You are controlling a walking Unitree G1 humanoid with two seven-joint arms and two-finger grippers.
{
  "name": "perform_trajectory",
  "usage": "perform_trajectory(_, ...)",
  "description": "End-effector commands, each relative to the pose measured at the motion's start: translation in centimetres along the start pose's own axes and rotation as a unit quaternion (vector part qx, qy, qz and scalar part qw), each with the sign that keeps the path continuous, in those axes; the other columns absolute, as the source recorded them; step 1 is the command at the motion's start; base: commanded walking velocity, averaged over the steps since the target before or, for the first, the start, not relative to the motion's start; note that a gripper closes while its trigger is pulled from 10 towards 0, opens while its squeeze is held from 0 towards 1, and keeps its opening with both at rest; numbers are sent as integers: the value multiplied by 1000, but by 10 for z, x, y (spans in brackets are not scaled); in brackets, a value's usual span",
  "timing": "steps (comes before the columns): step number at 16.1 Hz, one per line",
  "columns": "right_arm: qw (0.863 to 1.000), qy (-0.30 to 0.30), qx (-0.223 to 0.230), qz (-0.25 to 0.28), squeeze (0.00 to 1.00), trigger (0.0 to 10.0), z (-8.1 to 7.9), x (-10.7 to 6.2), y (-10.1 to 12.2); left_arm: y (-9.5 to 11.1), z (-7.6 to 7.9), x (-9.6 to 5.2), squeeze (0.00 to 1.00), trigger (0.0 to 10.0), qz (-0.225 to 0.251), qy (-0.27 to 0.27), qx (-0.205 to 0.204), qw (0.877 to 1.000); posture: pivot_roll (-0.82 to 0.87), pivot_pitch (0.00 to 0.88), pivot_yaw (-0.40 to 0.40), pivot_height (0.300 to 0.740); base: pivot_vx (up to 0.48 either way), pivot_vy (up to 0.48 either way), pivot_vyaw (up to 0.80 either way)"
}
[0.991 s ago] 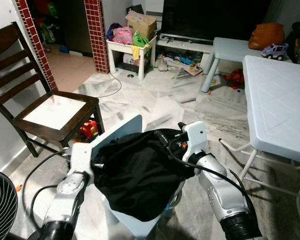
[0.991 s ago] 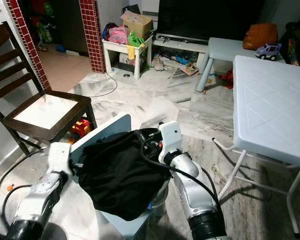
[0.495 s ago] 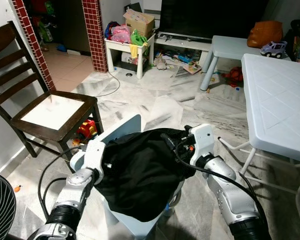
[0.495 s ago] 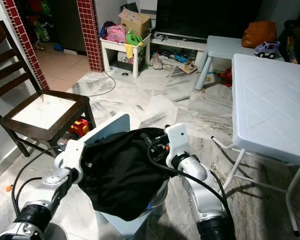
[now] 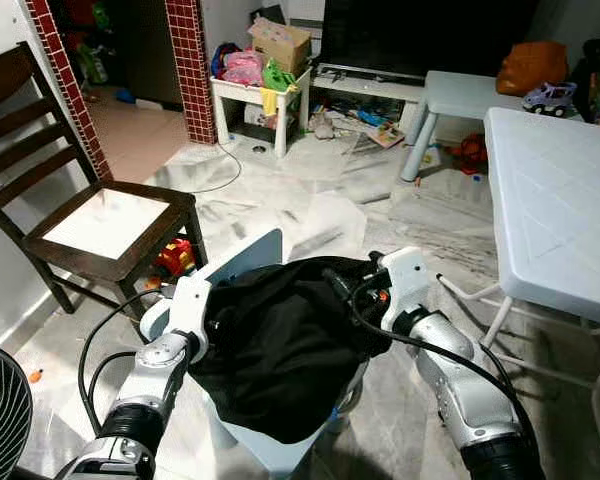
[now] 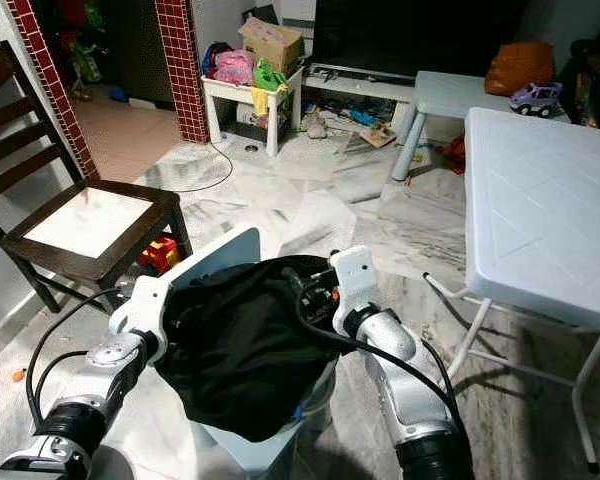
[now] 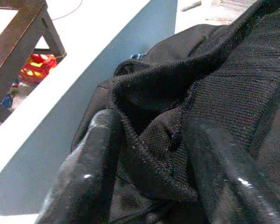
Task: Hang hanger
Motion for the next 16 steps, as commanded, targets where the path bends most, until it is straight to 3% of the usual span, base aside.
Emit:
perform_trajectory(1,1000,9,-5,3,0,10000,-4,3,4,4,-5,0,0,0,7,7,-2,1000,-28,0,-45,740,0,0,0)
perform_trajectory(5,1000,13,-3,4,0,10000,-7,6,4,2,-7,0,0,0,7,8,-7,1000,-21,0,-42,740,0,0,0)
perform_trajectory(7,1000,12,-4,4,0,10000,-6,6,3,7,-4,1,0,0,19,5,-43,999,-21,0,-42,740,0,0,0)
perform_trajectory(9,1000,12,-4,4,0,10000,-7,6,3,9,-5,3,0,0,18,9,-44,999,-21,0,-42,740,0,0,0)
perform_trajectory(16,1000,12,-2,7,0,10000,-9,7,4,21,13,6,0,0,40,-17,-58,997,-22,0,-38,740,0,0,0)
Point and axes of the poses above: a point about 5 cm out from each wrist's last joint towards the gripper, its own x axis pointing out of the wrist towards the gripper, its own y axis along the axis of the wrist's last joint, z = x × y, the point moved 6 cm from there along x, pointing out of the wrist towards the gripper, and after that the axes turned 8 degrees about x, right-handed, at the moved point
